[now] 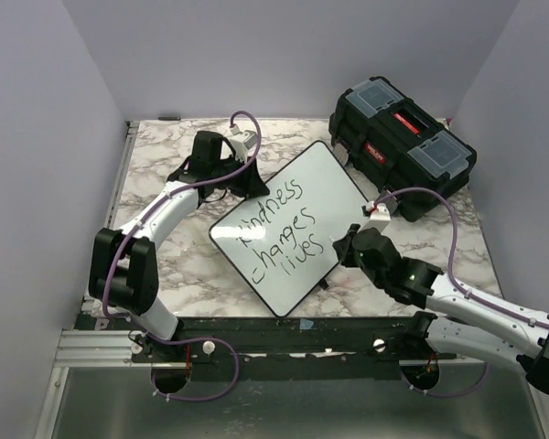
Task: Write a sentence on the whiteboard
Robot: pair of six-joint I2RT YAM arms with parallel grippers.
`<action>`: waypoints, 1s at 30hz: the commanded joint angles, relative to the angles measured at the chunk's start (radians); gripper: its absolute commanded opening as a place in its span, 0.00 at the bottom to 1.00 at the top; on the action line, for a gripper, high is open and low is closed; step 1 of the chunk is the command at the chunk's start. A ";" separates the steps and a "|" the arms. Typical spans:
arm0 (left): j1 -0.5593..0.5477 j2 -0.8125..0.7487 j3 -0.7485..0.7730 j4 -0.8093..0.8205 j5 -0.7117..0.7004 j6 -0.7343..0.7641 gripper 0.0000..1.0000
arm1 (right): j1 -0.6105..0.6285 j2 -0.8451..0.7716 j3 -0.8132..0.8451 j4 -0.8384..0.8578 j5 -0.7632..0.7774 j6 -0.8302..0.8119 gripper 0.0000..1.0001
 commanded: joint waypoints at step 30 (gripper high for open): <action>-0.039 -0.069 0.049 -0.122 -0.012 0.028 0.32 | 0.001 -0.022 0.040 -0.215 0.004 0.112 0.01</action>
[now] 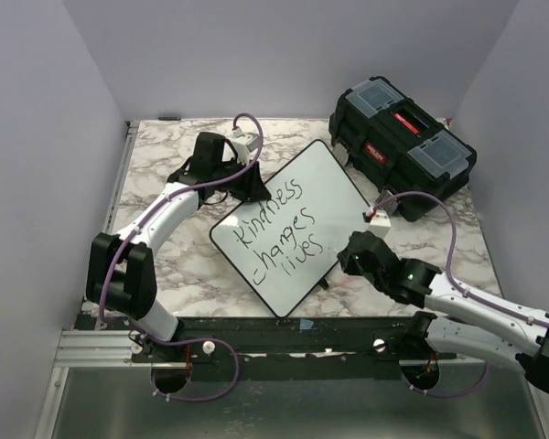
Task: Write a sentence on the whiteboard
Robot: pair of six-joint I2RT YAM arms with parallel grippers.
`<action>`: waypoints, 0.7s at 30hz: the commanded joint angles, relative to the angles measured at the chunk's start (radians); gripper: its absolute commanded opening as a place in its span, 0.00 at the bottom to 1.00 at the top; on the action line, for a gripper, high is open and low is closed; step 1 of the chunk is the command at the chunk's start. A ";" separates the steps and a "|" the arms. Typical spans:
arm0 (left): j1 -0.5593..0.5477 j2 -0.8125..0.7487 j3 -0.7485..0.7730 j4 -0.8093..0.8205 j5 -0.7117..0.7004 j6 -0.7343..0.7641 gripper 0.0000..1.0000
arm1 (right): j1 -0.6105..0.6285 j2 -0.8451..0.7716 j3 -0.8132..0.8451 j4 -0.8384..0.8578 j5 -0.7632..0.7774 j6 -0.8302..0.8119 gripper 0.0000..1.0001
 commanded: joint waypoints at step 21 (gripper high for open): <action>-0.006 -0.017 0.180 -0.132 -0.045 0.031 0.43 | 0.000 -0.119 0.062 -0.123 0.039 -0.012 0.01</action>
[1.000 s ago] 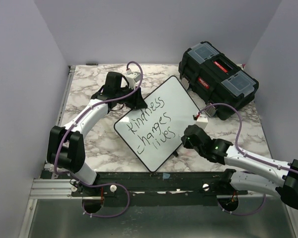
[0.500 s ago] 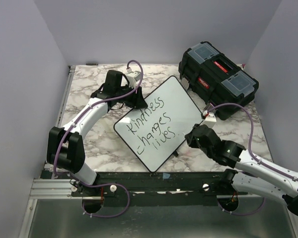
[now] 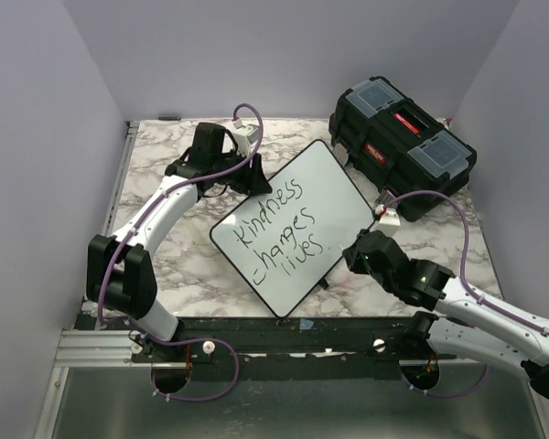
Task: Write a sentence on the whiteboard
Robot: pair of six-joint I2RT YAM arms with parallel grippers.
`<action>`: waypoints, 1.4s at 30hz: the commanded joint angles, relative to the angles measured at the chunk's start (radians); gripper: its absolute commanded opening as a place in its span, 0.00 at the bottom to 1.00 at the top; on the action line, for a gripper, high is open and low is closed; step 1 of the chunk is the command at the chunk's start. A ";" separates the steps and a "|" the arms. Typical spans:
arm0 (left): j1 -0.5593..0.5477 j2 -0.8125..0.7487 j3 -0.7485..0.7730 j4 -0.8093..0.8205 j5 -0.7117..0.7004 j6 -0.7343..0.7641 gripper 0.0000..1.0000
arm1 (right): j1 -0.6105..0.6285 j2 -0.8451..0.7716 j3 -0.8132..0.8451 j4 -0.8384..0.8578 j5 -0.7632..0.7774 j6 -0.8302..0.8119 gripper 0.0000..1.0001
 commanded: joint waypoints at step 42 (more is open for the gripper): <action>0.032 -0.116 -0.163 -0.014 -0.198 -0.052 0.43 | 0.001 -0.129 0.130 -0.145 0.054 -0.076 0.01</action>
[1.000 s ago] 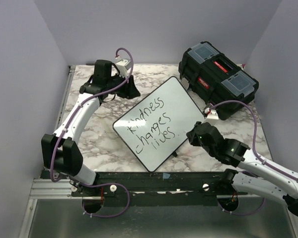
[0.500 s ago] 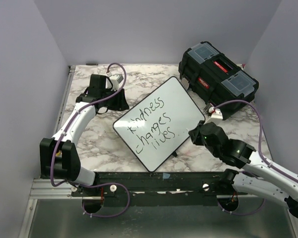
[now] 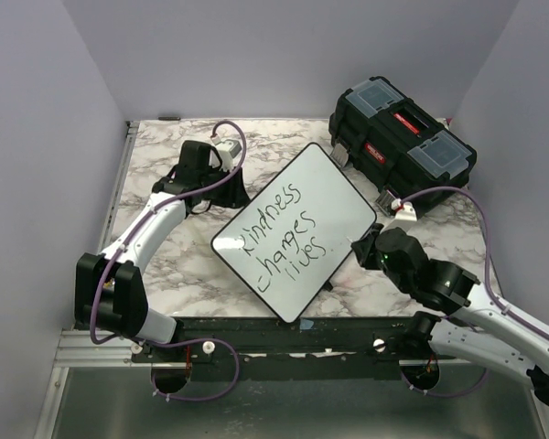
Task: Write a sentence on the whiteboard
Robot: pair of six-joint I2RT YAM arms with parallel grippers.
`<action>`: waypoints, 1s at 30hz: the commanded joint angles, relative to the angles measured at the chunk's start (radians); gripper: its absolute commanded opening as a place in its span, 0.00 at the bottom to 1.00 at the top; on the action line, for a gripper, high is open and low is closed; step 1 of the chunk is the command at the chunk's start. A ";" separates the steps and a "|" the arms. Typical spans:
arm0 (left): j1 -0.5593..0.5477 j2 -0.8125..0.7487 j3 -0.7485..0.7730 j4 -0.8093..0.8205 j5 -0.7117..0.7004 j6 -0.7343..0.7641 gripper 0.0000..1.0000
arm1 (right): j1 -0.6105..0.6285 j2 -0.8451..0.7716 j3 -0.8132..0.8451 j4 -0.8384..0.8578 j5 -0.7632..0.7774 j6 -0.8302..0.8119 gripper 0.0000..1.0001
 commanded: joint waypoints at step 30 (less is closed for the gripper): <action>-0.231 0.265 0.309 -0.038 -0.027 -0.041 0.43 | 0.001 -0.022 0.027 -0.045 0.033 -0.010 0.01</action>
